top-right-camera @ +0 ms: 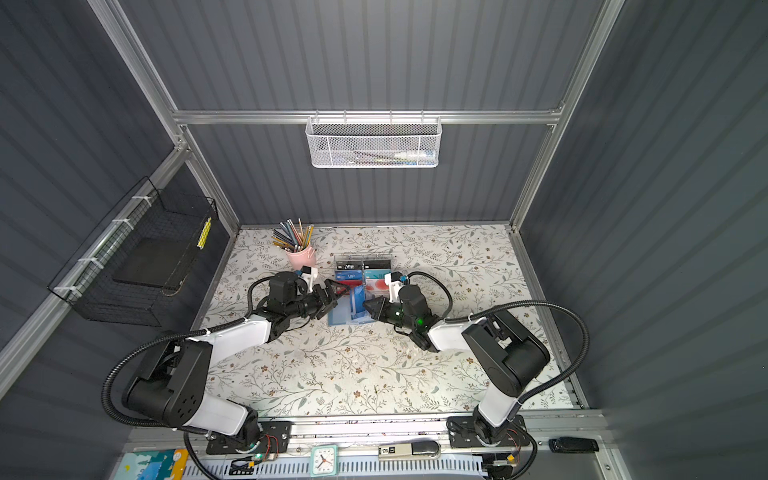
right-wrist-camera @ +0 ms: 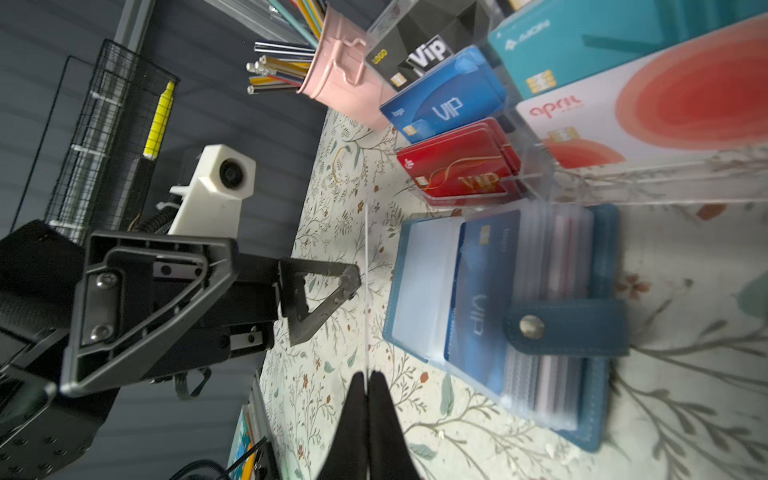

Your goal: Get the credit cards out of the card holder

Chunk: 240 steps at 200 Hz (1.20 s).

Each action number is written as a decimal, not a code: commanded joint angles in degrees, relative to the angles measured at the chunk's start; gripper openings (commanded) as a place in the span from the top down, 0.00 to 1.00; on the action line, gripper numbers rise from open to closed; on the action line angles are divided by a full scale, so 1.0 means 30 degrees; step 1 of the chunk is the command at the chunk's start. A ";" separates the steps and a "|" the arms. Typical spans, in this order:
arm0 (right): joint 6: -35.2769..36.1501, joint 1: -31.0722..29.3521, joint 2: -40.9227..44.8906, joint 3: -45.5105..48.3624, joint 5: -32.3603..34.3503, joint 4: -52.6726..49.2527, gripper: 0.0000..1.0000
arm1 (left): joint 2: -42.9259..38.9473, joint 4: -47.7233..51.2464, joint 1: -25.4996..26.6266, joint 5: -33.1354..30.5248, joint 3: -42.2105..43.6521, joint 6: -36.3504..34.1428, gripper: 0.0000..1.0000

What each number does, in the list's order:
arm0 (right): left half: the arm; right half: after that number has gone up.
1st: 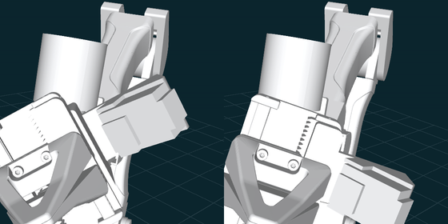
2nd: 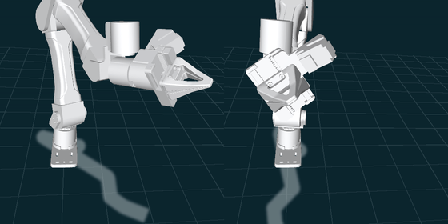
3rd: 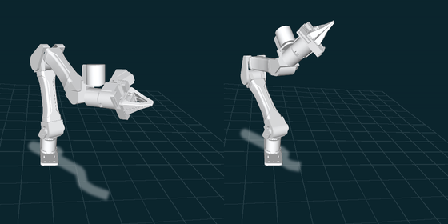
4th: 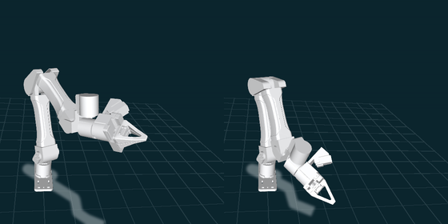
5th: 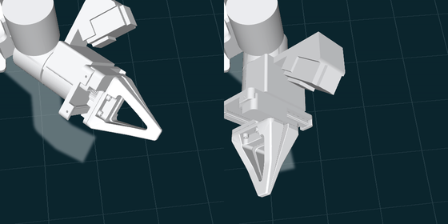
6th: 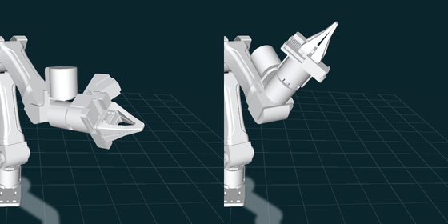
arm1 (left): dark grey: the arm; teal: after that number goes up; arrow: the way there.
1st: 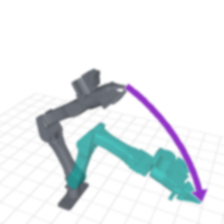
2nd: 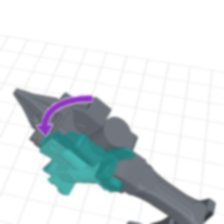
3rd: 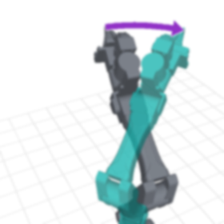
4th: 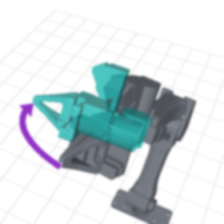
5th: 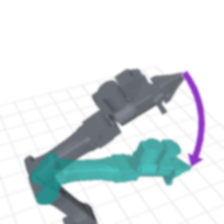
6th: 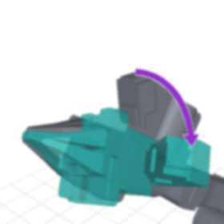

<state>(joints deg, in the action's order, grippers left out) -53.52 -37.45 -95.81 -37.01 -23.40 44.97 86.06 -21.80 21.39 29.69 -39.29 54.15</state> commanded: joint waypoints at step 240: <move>-0.2024 0.1252 -0.1253 -0.0943 -0.5764 0.3084 1.00 | -0.0885 -0.2276 0.0810 0.0972 0.0645 -0.2301 0.50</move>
<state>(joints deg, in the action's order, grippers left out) -58.39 -34.17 -98.87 -38.48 -39.11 50.92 83.09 -27.05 23.22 30.87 -38.04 47.57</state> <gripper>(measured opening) 0.049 0.515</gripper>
